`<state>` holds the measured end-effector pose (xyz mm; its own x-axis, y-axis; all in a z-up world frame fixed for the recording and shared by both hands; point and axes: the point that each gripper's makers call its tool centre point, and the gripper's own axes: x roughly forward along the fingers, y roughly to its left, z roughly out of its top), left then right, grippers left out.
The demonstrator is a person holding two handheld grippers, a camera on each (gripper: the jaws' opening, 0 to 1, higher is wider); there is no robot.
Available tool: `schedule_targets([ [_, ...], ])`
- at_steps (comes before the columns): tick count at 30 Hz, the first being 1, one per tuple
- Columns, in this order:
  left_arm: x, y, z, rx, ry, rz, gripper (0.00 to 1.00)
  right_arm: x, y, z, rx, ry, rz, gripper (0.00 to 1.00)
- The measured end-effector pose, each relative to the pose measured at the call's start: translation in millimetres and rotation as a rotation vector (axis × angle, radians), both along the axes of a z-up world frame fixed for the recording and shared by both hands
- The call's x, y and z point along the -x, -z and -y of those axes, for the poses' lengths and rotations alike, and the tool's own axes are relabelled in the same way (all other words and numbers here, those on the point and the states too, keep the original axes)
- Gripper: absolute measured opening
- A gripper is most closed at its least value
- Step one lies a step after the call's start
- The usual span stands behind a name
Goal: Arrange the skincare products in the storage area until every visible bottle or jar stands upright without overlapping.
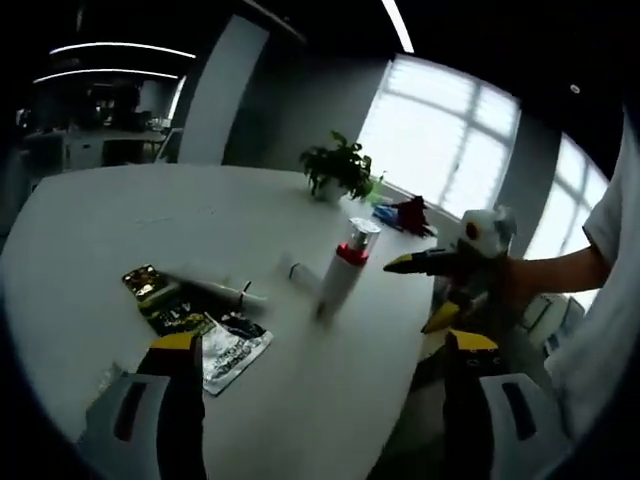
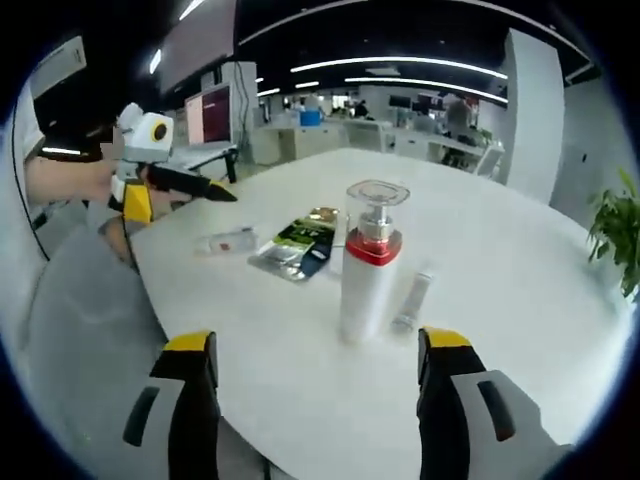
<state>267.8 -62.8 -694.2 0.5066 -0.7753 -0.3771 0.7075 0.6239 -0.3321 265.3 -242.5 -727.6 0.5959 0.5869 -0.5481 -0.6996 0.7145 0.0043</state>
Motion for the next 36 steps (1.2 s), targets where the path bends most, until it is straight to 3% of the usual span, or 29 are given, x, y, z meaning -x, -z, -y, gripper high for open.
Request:
schedule_targets([
  [8, 25.1, -2.1, -33.8, 0.013, -0.110, -0.025, 0.99, 21.8, -5.8, -7.2, -0.022, 0.027, -0.003, 0.82],
  [13, 34.0, -6.4, -50.0, -0.006, -0.137, -0.017, 0.99, 29.4, -10.1, -12.1, -0.031, 0.035, -0.009, 0.82],
  [21, 51.8, -19.8, -64.8, -0.001, -0.184, 0.005, 0.99, 42.5, -22.2, -24.0, -0.025, 0.020, -0.023, 0.83],
  [32, 66.0, -7.1, -88.0, -0.027, -0.246, 0.002, 0.99, 53.6, -25.7, -24.1, -0.025, 0.020, -0.058, 0.82],
  [36, 66.4, -12.2, -89.4, -0.011, -0.269, 0.009, 0.98, 56.4, -26.0, -26.8, -0.021, 0.012, -0.065, 0.82],
])
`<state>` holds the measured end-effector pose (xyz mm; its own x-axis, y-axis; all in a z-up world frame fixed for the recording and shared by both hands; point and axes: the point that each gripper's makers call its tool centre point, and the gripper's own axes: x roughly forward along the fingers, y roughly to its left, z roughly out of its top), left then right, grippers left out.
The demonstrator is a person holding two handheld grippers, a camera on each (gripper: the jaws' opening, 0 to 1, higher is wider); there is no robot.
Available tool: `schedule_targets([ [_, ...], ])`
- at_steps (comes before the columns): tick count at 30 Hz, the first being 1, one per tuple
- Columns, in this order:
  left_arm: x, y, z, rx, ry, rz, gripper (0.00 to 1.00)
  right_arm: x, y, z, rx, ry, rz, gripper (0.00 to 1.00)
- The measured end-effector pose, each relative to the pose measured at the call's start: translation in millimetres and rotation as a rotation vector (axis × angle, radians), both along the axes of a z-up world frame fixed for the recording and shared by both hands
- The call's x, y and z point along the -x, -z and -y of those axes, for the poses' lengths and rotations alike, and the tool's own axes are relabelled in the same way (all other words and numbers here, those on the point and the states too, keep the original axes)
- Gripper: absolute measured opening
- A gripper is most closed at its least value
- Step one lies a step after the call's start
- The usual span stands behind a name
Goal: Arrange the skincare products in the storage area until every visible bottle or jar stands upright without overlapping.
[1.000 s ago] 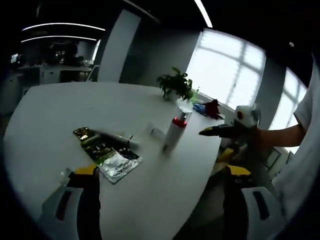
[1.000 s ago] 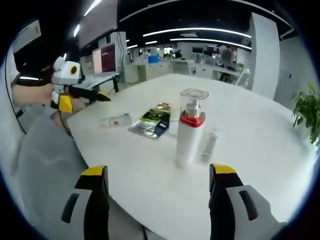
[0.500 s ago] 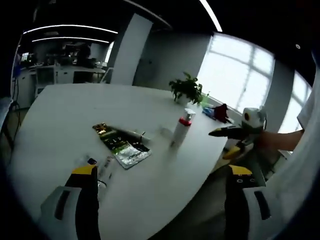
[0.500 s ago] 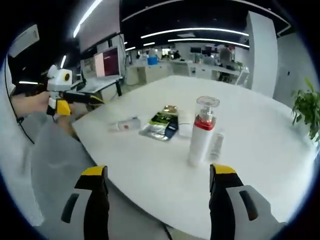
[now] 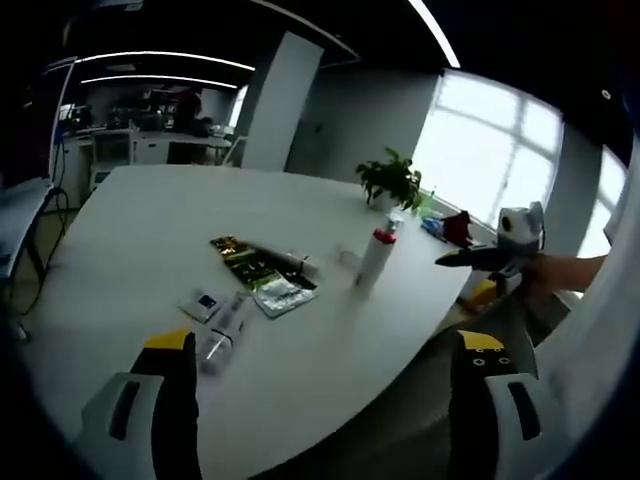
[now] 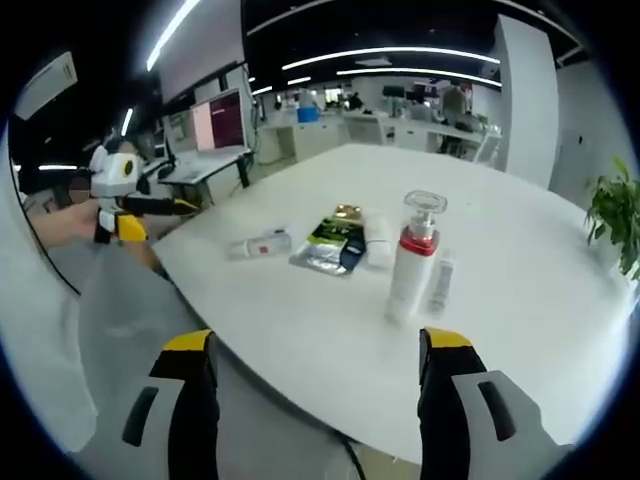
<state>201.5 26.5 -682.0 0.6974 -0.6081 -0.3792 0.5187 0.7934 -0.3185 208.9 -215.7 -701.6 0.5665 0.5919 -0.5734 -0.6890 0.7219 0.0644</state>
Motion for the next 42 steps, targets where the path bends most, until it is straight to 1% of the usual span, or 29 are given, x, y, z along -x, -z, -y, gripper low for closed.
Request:
schedule_targets([
  [1, -1.3, -2.0, 0.1, 0.004, -0.005, 0.009, 0.98, -0.1, -0.1, -1.0, 0.001, -0.003, -0.002, 0.82],
  [3, -2.2, -0.8, 0.0, 0.006, -0.011, 0.006, 0.98, -0.5, 0.1, -3.0, 0.003, -0.010, -0.006, 0.81],
  [5, -1.6, 2.2, -0.8, -0.008, -0.009, 0.000, 0.97, -0.4, 0.7, -6.1, 0.007, -0.021, -0.014, 0.81],
  [8, -0.7, -0.8, 1.9, 0.008, 0.003, 0.006, 0.97, 0.1, -0.6, -9.1, 0.020, -0.032, -0.022, 0.80],
  [12, -0.9, -2.6, 0.4, 0.020, -0.004, 0.016, 0.96, -0.9, -4.8, -14.9, 0.026, -0.048, -0.033, 0.79],
  [13, -0.6, -3.5, 0.2, 0.022, -0.005, 0.023, 0.96, -0.8, -4.7, -16.1, 0.029, -0.053, -0.043, 0.79],
  [14, -0.4, -3.5, 0.4, 0.021, -0.004, 0.024, 0.96, 0.8, -3.2, -17.2, 0.035, -0.057, -0.074, 0.78],
  [17, 0.5, -1.0, -0.5, 0.009, 0.001, 0.021, 0.94, -2.0, -4.0, -21.7, 0.039, -0.076, -0.075, 0.74],
  [18, 1.0, -0.9, -0.2, 0.009, 0.004, 0.021, 0.94, -2.3, -3.0, -23.9, 0.044, -0.086, -0.087, 0.72],
  [19, 1.2, -1.3, -0.2, 0.011, 0.002, 0.023, 0.94, -3.5, -2.1, -24.8, 0.050, -0.089, -0.105, 0.70],
  [20, 1.4, -1.6, -0.1, 0.012, 0.004, 0.025, 0.94, -5.2, -0.4, -26.6, 0.054, -0.089, -0.136, 0.69],
  [21, 1.4, -1.6, 0.0, 0.013, 0.005, 0.026, 0.93, -6.6, -0.1, -28.3, 0.057, -0.089, -0.148, 0.69],
  [25, 2.3, -1.8, 1.7, 0.016, 0.013, 0.026, 0.92, -13.9, -6.1, -39.7, 0.067, -0.108, -0.145, 0.68],
  [27, 3.7, -1.3, 2.6, 0.008, 0.022, 0.029, 0.91, -18.0, -9.0, -47.9, 0.069, -0.123, -0.152, 0.70],
  [28, 4.3, -1.2, 3.3, 0.002, 0.024, 0.032, 0.91, -18.9, -9.5, -51.1, 0.070, -0.133, -0.156, 0.70],
  [31, 5.6, -0.9, 6.0, -0.024, 0.033, 0.044, 0.91, -25.2, -11.1, -61.0, 0.106, -0.170, -0.160, 0.71],
  [35, 6.9, -2.2, 10.0, -0.042, 0.045, 0.050, 0.90, -36.6, -14.8, -72.3, 0.118, -0.179, -0.174, 0.71],
  [39, 7.3, -3.4, 11.3, -0.032, 0.049, 0.053, 0.90, -54.0, -13.0, -81.2, 0.113, -0.173, -0.194, 0.71],
  [41, 7.3, -4.1, 10.5, -0.021, 0.047, 0.052, 0.90, -60.4, -11.7, -87.0, 0.125, -0.175, -0.207, 0.71],
  [42, 7.2, -4.5, 10.6, -0.018, 0.045, 0.052, 0.90, -64.5, -9.6, -88.3, 0.147, -0.177, -0.216, 0.70],
])
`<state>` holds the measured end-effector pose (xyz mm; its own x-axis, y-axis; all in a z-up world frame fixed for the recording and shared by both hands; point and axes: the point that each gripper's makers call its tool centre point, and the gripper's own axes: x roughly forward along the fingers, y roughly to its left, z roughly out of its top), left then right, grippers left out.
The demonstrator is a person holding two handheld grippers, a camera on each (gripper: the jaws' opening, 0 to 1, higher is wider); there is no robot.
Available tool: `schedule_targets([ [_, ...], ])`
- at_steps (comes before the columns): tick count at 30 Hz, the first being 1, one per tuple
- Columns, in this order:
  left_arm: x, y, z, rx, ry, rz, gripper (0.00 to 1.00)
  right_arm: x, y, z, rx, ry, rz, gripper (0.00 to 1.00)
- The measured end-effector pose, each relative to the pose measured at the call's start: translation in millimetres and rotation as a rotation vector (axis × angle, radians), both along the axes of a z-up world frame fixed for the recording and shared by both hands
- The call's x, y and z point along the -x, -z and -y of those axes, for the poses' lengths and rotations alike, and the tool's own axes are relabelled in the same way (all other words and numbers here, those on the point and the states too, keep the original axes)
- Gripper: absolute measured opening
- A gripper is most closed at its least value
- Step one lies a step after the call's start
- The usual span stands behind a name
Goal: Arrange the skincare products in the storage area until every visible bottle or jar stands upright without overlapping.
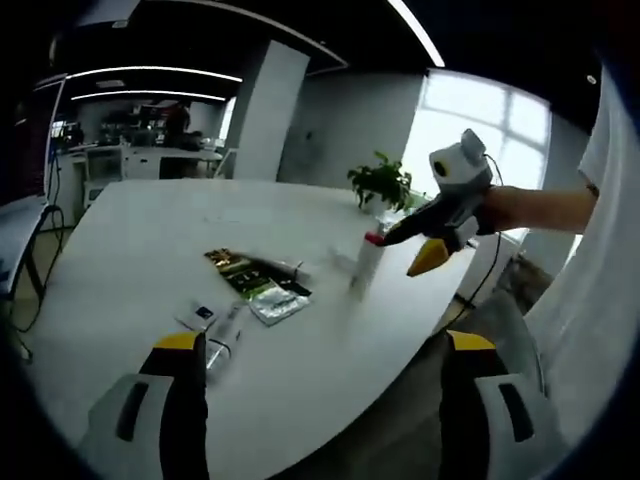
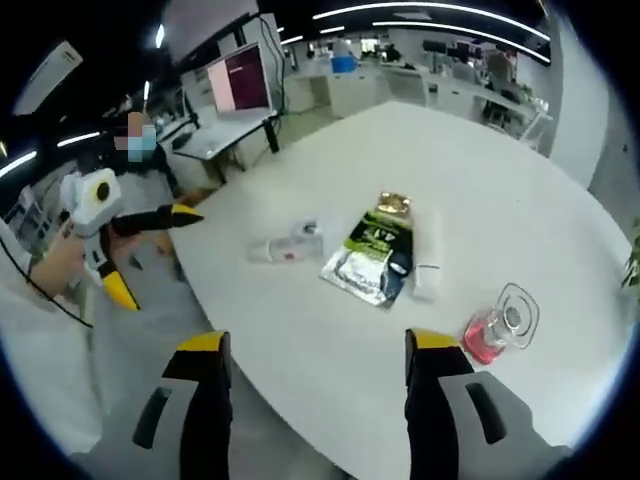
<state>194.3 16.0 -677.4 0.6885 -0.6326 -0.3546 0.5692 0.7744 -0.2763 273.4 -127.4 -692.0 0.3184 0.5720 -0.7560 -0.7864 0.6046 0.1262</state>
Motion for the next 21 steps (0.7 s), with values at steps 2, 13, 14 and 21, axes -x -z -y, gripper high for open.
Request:
schedule_targets([
  [2, -0.1, -0.6, 0.3, 0.005, 0.000, -0.002, 0.89, -4.3, 0.9, -4.1, 0.010, -0.010, -0.003, 0.71],
  [13, 0.5, 2.2, 1.4, 0.001, 0.019, -0.023, 0.89, -29.1, 12.2, -23.5, 0.083, -0.033, -0.059, 0.69],
  [14, 0.3, 3.7, 1.7, -0.004, 0.023, -0.028, 0.88, -31.9, 13.5, -23.3, 0.092, -0.033, -0.065, 0.68],
  [21, -0.4, 6.9, 1.1, -0.015, 0.028, -0.041, 0.88, -42.0, 21.9, -20.5, 0.142, -0.028, -0.106, 0.66],
])
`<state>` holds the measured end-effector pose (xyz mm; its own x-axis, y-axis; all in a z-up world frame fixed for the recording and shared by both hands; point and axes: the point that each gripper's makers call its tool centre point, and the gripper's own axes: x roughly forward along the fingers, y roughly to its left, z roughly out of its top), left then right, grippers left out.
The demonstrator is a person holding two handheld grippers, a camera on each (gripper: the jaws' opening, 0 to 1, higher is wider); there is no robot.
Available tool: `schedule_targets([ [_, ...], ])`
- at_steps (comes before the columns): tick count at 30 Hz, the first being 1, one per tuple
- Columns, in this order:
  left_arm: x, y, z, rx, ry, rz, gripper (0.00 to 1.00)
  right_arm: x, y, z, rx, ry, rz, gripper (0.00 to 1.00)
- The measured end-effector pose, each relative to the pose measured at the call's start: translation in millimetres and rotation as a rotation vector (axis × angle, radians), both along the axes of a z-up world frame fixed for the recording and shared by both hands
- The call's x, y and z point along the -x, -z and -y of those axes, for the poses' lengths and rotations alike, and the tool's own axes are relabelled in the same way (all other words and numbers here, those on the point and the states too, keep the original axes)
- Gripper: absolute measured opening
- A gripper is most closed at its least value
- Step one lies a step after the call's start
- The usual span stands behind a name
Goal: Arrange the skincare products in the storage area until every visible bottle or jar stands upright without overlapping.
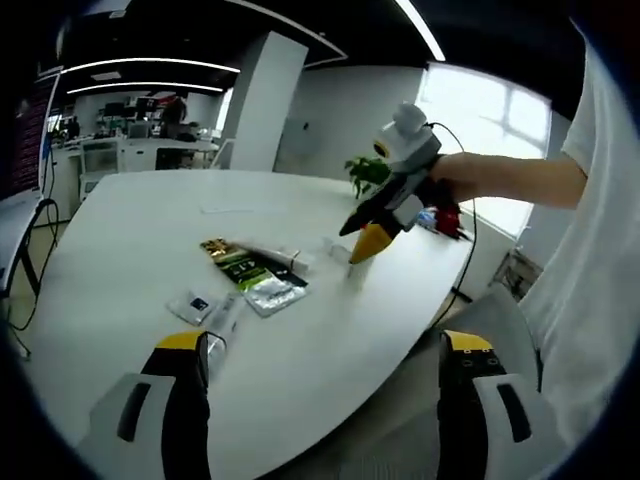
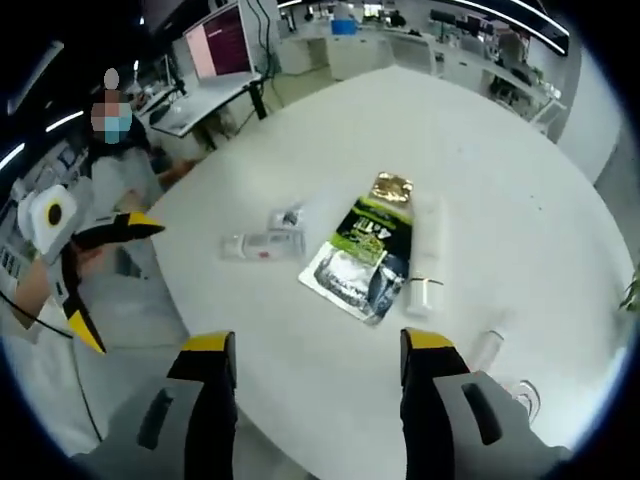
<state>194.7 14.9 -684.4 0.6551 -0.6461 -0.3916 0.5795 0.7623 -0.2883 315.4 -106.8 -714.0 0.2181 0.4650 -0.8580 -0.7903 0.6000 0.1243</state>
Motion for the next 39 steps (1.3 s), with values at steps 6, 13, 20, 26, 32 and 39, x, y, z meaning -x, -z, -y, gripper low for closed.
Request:
schedule_targets([
  [6, -1.4, 1.4, -3.0, 0.015, -0.018, -0.004, 0.87, -13.3, 12.4, 2.2, 0.051, -0.007, -0.024, 0.64],
  [13, -0.8, 4.3, -2.6, 0.019, -0.008, -0.018, 0.87, -23.1, 18.1, 0.4, 0.080, 0.035, -0.059, 0.65],
  [20, -1.4, 6.1, -4.3, 0.032, -0.012, -0.036, 0.87, -45.9, 25.6, -1.9, 0.081, 0.075, -0.085, 0.65],
  [26, -1.9, 7.5, -4.2, 0.042, -0.007, -0.053, 0.86, -58.4, 31.5, -4.0, 0.088, 0.088, -0.086, 0.66],
  [32, -6.0, 9.8, -6.8, 0.048, -0.012, -0.066, 0.86, -74.2, 42.0, -2.2, 0.117, 0.093, -0.084, 0.60],
  [39, -7.6, 14.8, -7.6, 0.042, -0.015, -0.084, 0.86, -92.8, 56.5, -0.6, 0.147, 0.114, -0.091, 0.58],
])
